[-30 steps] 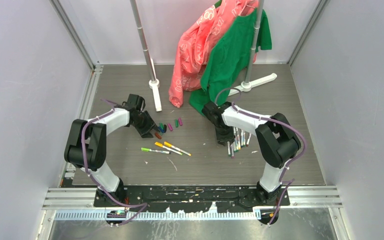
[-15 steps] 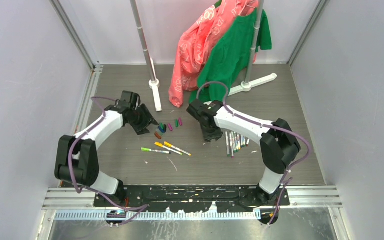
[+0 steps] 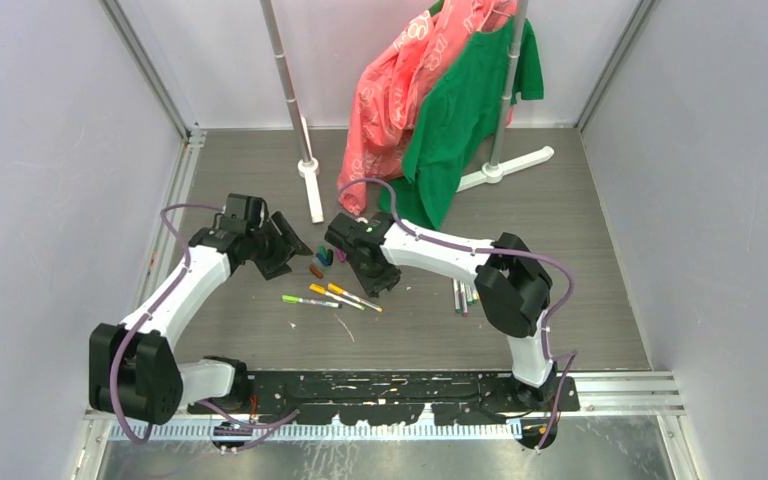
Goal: Open the pen caps
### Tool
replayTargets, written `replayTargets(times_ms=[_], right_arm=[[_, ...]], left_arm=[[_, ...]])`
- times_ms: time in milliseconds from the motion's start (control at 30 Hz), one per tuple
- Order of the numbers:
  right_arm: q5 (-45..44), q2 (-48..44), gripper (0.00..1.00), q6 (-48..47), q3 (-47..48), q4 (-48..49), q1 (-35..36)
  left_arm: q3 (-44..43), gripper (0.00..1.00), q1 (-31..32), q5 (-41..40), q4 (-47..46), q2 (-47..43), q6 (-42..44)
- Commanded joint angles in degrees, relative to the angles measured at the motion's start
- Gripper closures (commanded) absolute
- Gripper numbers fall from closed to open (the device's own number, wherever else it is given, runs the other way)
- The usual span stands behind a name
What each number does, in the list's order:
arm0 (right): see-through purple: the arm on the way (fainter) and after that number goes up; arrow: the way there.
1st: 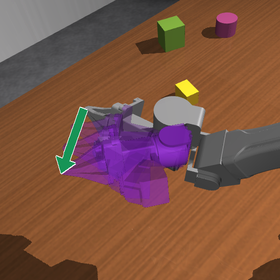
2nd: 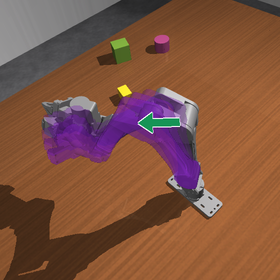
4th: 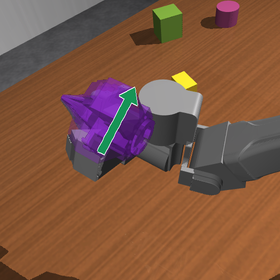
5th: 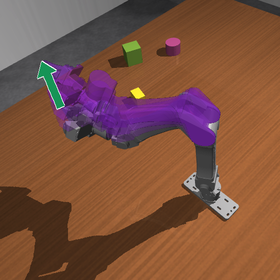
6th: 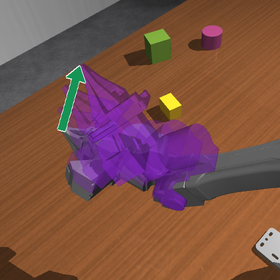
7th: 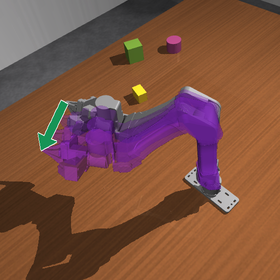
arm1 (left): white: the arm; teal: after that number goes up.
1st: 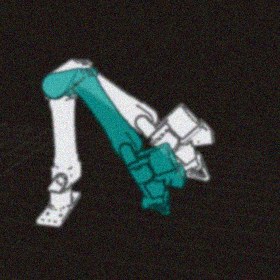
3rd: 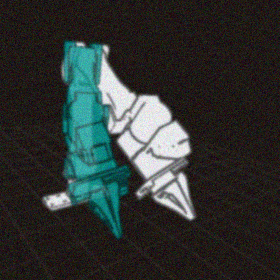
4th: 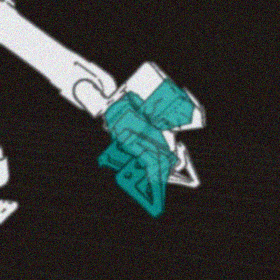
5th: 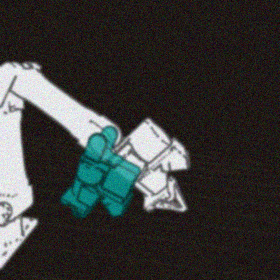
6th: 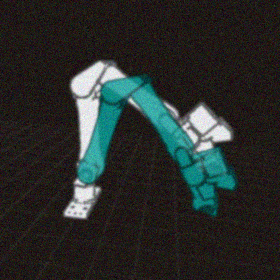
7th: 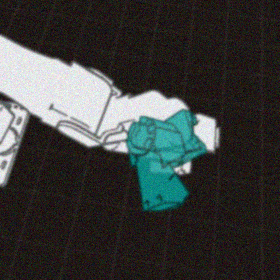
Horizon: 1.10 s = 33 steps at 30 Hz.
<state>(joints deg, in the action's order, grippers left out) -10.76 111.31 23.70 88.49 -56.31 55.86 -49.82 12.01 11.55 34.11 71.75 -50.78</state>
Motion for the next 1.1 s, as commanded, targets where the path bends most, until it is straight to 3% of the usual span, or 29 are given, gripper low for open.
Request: replayTargets(times_ms=[0,1067], right_arm=[[2.37,0.6,0.63,-2.63,3.79,1.12,0.56],[9.57,5.68,0.62,-7.14,0.96,5.59,2.05]], left_arm=[[1.22,0.36,0.22,-0.15,0.35,-3.97,-0.54],[3.66,0.36,0.12,-0.6,-0.19,-7.79,-3.92]])
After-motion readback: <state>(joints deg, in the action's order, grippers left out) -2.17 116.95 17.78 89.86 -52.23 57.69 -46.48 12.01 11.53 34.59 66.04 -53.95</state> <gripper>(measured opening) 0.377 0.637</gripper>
